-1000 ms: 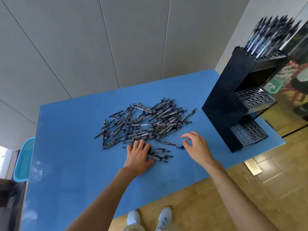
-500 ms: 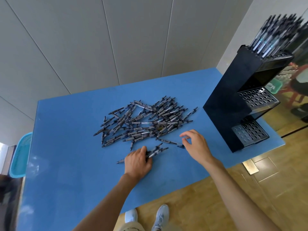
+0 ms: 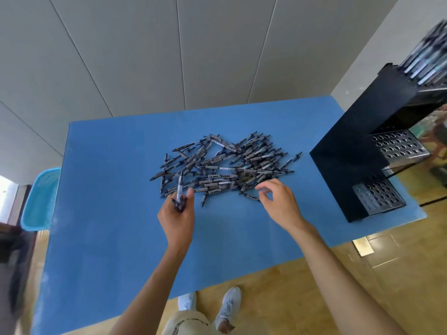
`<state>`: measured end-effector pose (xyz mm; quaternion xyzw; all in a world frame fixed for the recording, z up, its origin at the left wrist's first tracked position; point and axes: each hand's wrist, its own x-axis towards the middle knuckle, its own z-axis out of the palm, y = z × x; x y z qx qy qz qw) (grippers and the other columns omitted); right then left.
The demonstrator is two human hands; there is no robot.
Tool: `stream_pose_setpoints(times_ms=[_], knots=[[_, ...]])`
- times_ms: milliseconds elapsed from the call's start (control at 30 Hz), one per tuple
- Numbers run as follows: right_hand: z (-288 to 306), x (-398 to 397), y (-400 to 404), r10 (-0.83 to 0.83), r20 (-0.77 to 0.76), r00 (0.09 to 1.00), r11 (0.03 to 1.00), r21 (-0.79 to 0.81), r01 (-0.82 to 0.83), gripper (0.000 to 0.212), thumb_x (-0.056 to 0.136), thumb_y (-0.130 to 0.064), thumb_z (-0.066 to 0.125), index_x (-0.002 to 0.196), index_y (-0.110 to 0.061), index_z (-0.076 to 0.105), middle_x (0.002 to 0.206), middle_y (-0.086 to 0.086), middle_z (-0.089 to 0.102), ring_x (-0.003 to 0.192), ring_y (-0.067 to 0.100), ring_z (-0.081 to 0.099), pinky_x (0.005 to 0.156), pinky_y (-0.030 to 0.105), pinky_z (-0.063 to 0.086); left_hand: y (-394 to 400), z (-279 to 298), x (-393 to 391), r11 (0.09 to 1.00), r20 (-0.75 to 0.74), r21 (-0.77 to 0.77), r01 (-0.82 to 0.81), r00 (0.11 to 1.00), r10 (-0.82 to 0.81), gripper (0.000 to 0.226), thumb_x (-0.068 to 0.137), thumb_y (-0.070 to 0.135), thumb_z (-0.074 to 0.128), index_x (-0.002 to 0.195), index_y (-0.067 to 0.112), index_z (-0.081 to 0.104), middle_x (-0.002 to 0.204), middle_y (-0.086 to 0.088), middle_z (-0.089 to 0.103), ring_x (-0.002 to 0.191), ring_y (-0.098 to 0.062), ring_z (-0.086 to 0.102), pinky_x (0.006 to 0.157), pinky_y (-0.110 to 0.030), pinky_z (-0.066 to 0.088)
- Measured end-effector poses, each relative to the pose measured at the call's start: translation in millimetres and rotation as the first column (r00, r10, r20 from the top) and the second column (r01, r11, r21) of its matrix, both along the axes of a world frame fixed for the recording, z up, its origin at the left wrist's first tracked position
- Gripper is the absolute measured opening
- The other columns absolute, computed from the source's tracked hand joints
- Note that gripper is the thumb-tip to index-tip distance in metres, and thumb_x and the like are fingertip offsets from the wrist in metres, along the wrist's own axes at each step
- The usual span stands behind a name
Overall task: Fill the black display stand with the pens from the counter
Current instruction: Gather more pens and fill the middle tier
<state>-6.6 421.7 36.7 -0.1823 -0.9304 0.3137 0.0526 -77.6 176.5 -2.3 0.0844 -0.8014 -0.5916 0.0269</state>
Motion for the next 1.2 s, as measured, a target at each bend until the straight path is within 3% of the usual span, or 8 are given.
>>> stream_pose_setpoints(times_ms=[100,333,467,633,800,967,1067,1200], knots=[[3,2,-2,-0.002,0.002,1.000,1.000,0.013,0.002,0.016,0.096,-0.012,0.060,0.105,-0.019,0.071,0.107,-0.007,0.062,0.096,0.007,0.061,0.086,0.028,0.051,-11,-5,5,0.998,-0.007,-0.033,0.061,0.998,-0.061,0.058,0.094,0.045,0.068,0.061,0.009,0.035,0.053,-0.001,0.032,0.055,-0.018,0.029,0.057,-0.036,0.031],[7,4,-2,-0.005,-0.010,1.000,1.000,0.024,0.005,0.017,0.096,-0.010,0.061,0.105,-0.019,0.072,0.107,-0.007,0.063,0.096,0.007,0.061,0.087,0.026,0.050,-3,31,-6,0.961,0.048,0.277,-0.012,0.999,-0.002,0.064,0.094,0.042,0.071,0.070,0.004,0.025,0.063,-0.011,0.022,0.059,-0.026,0.022,0.052,-0.041,0.025],[8,2,-5,-0.006,-0.017,1.000,1.000,0.019,0.006,0.017,0.096,-0.010,0.061,0.105,-0.018,0.072,0.106,-0.007,0.063,0.096,0.007,0.061,0.086,0.025,0.049,-8,16,-5,0.974,0.109,0.223,0.045,0.991,-0.071,0.064,0.093,0.039,0.072,0.065,0.006,0.026,0.058,-0.002,0.023,0.057,-0.018,0.020,0.052,-0.029,0.019],[6,2,-6,-0.009,-0.026,1.000,1.000,0.009,0.009,0.017,0.095,-0.010,0.061,0.105,-0.018,0.072,0.106,-0.006,0.063,0.096,0.008,0.062,0.086,0.025,0.050,-16,-7,-6,0.977,0.293,0.212,-0.005,0.954,-0.058,0.053,0.093,0.041,0.072,0.068,0.002,0.047,0.063,-0.010,0.049,0.060,-0.018,0.042,0.052,-0.028,0.037],[5,11,6,-0.057,-0.023,0.998,0.998,-0.012,0.057,0.018,0.096,-0.009,0.060,0.104,-0.020,0.072,0.105,-0.007,0.062,0.096,0.006,0.061,0.084,0.021,0.045,-2,1,-9,0.976,0.133,0.020,0.219,0.967,-0.220,0.051,0.096,0.035,0.068,0.066,0.013,0.034,0.051,0.006,0.033,0.048,-0.011,0.024,0.048,-0.029,0.023],[4,23,26,-0.120,-0.016,0.993,0.993,-0.024,0.120,0.018,0.096,-0.010,0.059,0.105,-0.021,0.070,0.106,-0.007,0.062,0.096,0.007,0.060,0.085,0.024,0.047,44,12,-6,0.619,0.060,-0.552,0.558,0.768,-0.638,0.010,0.096,0.033,0.063,0.093,0.025,0.057,0.071,0.005,0.063,0.066,-0.021,0.058,0.054,-0.034,0.042],[5,31,40,-0.154,-0.022,0.988,0.988,-0.030,0.153,0.017,0.097,-0.010,0.059,0.105,-0.021,0.070,0.108,-0.006,0.063,0.096,0.008,0.060,0.087,0.025,0.048,81,15,-4,0.391,0.147,-0.678,0.623,0.635,-0.758,0.013,0.097,0.034,0.060,0.106,0.024,0.061,0.091,0.000,0.070,0.085,-0.028,0.065,0.062,-0.034,0.045],[6,42,59,-0.199,-0.019,0.980,0.979,-0.044,0.198,0.017,0.097,-0.012,0.058,0.105,-0.023,0.069,0.109,-0.008,0.063,0.098,0.008,0.060,0.090,0.029,0.050,118,6,1,0.256,0.204,-0.716,0.649,0.545,-0.813,0.028,0.100,0.037,0.062,0.123,0.023,0.066,0.117,-0.004,0.056,0.095,-0.030,0.064,0.065,-0.035,0.045]])
